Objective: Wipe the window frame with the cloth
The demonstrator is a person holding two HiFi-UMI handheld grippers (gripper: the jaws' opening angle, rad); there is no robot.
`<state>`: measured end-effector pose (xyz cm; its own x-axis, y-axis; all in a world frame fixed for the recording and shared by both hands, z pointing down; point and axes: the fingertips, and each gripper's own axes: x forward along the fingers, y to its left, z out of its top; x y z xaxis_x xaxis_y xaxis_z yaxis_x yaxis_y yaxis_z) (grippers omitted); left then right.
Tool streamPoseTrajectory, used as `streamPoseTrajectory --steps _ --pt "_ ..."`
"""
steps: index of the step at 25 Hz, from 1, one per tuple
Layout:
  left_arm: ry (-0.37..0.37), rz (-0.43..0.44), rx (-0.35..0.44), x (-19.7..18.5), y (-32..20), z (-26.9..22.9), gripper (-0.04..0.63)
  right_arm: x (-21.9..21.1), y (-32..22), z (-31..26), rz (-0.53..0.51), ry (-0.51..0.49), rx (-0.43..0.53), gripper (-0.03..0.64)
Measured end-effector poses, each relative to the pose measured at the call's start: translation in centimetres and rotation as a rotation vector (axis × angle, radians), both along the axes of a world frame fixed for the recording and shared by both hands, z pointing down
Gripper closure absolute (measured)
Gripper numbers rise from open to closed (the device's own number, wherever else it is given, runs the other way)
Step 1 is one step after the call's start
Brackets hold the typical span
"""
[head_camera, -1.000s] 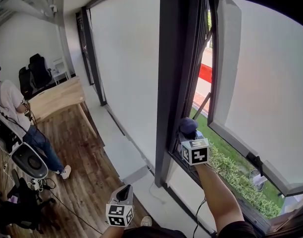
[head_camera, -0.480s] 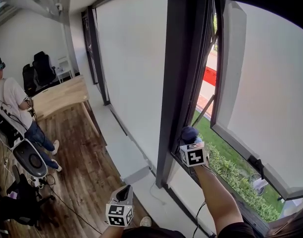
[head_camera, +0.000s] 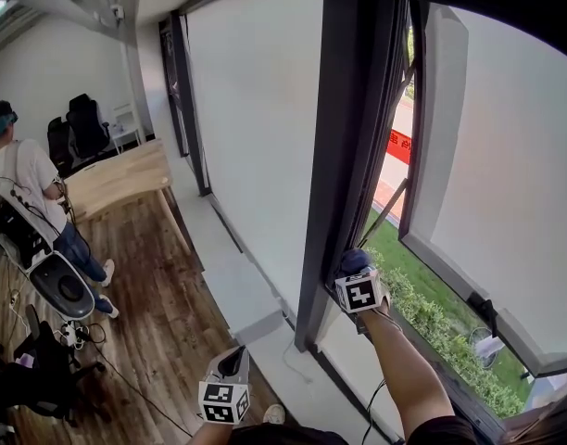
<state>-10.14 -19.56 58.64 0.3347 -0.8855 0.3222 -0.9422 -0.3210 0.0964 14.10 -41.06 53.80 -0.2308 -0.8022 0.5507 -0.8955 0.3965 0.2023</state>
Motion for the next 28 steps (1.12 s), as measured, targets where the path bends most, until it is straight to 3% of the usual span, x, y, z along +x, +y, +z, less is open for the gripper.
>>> streamPoseTrajectory --steps 6,10,18,23,28 --pt "0.021 -0.025 -0.012 -1.0 0.3 0.2 0.589 0.0 -0.2 4.3 -0.031 0.257 -0.076 0.54" --pt "0.046 -0.052 -0.024 -2.1 0.4 0.5 0.589 0.1 -0.2 7.0 -0.043 0.361 -0.119 0.54" --pt "0.034 -0.043 -0.027 -1.9 -0.1 1.2 0.589 0.0 -0.1 8.5 -0.087 0.46 -0.17 0.538" --pt "0.035 -0.019 -0.032 -1.4 -1.1 1.5 0.589 -0.2 0.0 8.7 -0.121 0.461 -0.139 0.538" --pt "0.043 0.038 -0.024 1.1 -2.3 0.9 0.589 -0.2 0.0 9.1 -0.099 0.502 -0.189 0.538"
